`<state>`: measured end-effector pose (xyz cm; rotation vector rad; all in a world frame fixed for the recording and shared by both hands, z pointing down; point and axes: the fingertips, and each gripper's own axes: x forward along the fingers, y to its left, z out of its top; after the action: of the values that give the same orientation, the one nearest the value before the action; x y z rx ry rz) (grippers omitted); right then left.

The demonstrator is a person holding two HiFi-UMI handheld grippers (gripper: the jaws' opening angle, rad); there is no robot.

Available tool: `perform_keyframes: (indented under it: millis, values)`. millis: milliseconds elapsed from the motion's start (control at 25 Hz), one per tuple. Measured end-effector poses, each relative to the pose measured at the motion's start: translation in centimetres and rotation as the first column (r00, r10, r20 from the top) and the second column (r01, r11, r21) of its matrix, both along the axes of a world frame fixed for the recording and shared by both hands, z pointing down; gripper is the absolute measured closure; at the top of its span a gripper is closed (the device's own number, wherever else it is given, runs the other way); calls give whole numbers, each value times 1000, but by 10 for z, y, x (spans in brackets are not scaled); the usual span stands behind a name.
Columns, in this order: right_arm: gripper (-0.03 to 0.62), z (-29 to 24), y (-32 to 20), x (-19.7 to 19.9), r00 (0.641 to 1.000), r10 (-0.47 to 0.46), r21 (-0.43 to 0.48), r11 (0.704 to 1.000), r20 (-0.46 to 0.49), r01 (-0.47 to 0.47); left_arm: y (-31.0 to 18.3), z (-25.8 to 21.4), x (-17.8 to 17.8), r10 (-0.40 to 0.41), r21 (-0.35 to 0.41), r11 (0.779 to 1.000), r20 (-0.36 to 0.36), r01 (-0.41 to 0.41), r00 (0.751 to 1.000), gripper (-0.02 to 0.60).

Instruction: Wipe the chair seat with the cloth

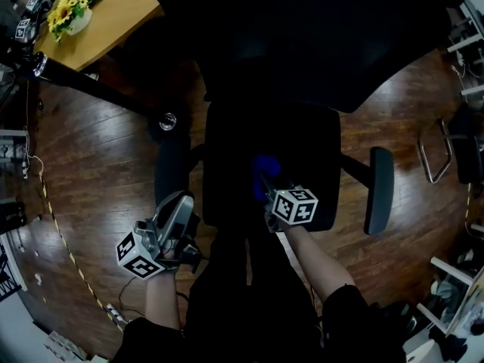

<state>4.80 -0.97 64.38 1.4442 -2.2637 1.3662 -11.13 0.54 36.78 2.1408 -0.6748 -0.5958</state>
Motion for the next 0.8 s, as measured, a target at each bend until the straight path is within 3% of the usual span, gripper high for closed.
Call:
perform_keyframes:
  millis: [200,360,560,800]
  values:
    - [531,14,14,-131,978,-204,-44,978,34,206,13,0,-36,-79,-5,997,14,79,997,589]
    - [531,49,33,-175,967,-254,-122,959,32,256,24,4,-58,-113,-14,993,32,113,993,589]
    - [531,70,38,-160,978,-207,-117,971,13,207,31,8,-70,-129,-17,991,40,129,991,589]
    - [531,90,45,-59,985,-118,-150,984,-130,98,25,10,-53,-72,-15,997,27,72,997,589]
